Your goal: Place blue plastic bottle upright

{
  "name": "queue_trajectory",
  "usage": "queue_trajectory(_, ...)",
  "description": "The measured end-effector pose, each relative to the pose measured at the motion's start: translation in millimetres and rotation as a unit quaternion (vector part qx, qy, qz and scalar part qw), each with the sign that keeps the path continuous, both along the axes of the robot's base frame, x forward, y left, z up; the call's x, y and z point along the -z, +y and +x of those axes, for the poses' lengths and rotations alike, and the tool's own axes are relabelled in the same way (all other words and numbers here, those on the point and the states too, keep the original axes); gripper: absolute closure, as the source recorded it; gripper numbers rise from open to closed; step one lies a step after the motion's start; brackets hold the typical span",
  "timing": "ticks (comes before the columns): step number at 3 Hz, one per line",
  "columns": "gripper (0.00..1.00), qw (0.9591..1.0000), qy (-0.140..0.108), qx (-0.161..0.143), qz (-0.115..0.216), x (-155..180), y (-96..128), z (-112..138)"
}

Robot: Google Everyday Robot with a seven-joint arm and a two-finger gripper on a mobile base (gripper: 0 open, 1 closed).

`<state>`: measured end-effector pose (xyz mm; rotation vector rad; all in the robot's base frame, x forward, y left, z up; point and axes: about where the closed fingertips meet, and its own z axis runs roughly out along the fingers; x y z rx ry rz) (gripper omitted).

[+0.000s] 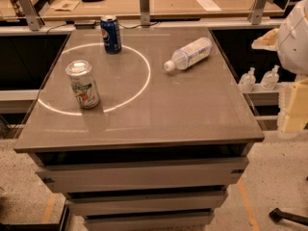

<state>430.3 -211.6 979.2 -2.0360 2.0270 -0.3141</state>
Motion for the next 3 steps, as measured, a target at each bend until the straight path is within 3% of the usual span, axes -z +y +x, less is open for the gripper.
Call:
queue_trajectory(1, 0.00, 0.9974, 0.009, -0.069, -0.020, -3, -4, 0)
queue_trajectory(2, 0.00, 0.9975, 0.008, -0.067, -0.019, -4, -4, 0)
queue_trajectory(3, 0.00, 0.9947, 0.017, -0.091, -0.046, -1, 3, 15)
